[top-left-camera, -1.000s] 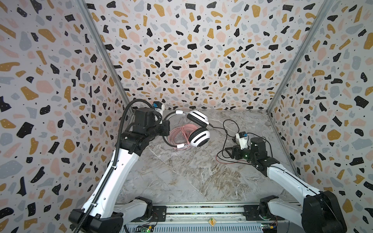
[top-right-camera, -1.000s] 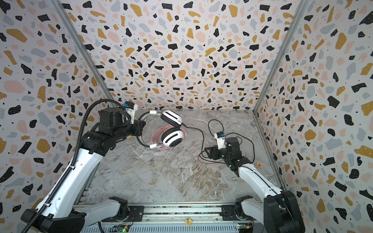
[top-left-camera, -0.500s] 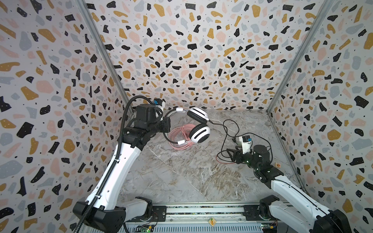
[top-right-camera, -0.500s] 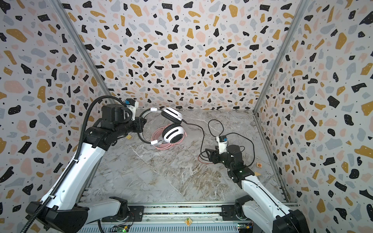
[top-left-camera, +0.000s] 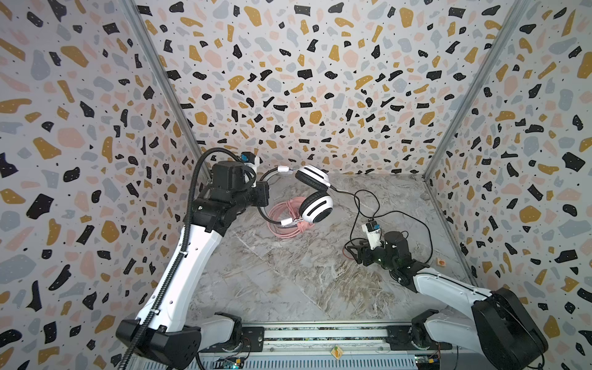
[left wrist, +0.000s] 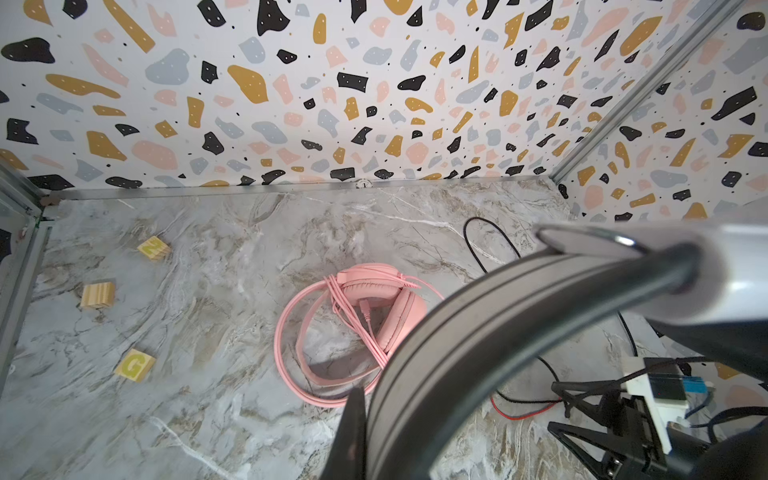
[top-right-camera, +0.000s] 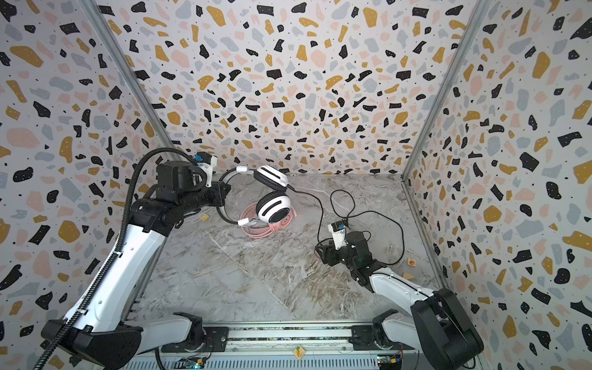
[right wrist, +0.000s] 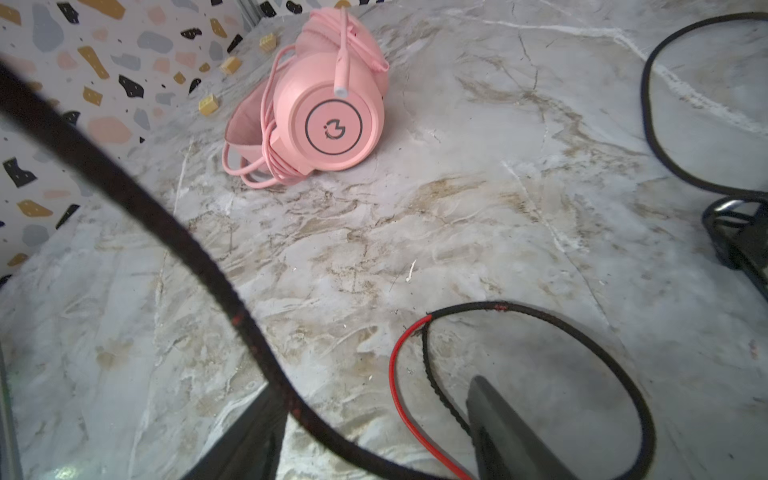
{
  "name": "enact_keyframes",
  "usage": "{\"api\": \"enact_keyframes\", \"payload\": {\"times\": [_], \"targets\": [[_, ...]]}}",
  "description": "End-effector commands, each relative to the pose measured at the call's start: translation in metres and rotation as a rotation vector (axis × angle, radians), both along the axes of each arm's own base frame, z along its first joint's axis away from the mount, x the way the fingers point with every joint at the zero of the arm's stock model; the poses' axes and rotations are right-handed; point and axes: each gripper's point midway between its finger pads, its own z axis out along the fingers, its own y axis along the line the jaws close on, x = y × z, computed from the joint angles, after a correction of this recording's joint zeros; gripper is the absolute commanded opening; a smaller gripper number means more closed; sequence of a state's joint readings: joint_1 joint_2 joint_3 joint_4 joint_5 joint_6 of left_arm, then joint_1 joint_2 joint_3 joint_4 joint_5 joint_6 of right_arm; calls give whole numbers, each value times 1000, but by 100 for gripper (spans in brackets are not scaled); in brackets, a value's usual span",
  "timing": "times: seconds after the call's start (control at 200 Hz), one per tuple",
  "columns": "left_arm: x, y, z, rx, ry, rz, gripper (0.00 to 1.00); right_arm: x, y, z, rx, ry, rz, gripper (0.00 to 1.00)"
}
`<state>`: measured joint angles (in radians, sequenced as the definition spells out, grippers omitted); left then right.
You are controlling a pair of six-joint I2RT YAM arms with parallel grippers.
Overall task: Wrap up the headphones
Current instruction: 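Lower the right gripper to the black braided cable and pinch it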
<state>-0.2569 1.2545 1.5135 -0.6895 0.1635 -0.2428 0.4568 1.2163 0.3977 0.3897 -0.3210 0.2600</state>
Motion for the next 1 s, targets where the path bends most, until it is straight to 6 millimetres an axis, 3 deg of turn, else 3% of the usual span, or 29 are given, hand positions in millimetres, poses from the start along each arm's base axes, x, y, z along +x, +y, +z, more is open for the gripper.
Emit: {"api": "enact_keyframes", "payload": {"times": [0.0,0.165,0.325,0.476,0.686,0.766,0.841,0.996], "targets": [[2,-6,47,-87,-119,-30,0,9,10,15,20,-64,29,64],[4,-7,51,-137,-118,-59,0,6,13,11,32,-79,54,52],[10,0,52,-174,-121,-50,0,-1,25,15,14,-111,95,25],[20,17,50,-228,-113,27,0,-9,34,19,-53,-148,98,7],[30,37,45,-349,-124,189,0,-17,56,23,-223,-124,102,3],[29,50,42,-306,-145,266,0,-21,70,28,-287,-72,160,3],[29,72,37,-241,-169,376,0,-34,88,33,-361,16,262,3],[21,102,34,-215,-222,539,0,-64,119,54,-481,15,373,3]]}}
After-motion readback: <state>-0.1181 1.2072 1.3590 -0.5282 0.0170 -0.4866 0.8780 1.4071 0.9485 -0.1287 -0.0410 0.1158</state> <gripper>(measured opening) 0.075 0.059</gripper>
